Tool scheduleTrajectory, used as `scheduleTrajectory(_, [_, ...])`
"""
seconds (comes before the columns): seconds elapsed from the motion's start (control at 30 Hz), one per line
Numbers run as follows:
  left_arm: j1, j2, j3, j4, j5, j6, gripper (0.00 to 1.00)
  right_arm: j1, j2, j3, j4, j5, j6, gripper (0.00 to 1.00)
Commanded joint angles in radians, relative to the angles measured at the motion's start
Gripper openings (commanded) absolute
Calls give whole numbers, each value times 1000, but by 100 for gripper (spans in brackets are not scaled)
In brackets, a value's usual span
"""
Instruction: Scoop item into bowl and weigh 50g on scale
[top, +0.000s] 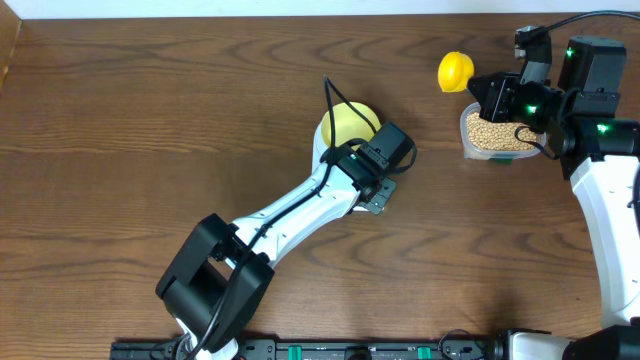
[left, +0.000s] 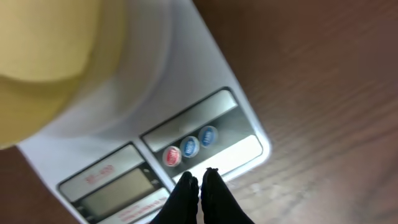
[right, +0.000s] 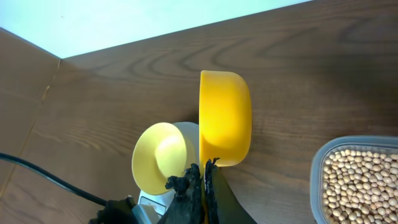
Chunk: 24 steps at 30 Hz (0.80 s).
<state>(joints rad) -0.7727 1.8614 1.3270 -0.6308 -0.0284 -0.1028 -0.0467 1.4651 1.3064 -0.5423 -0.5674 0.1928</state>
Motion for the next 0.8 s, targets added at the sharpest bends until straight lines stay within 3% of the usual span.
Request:
scheduleTrajectory(0.0, [1,15,-30,21,-78,55,8,3,-5,18,0,16,-15,1])
scheduleTrajectory(0.77, [1,21,-65,84,-97,85,8,2,-5,18,-8,16,-19,1])
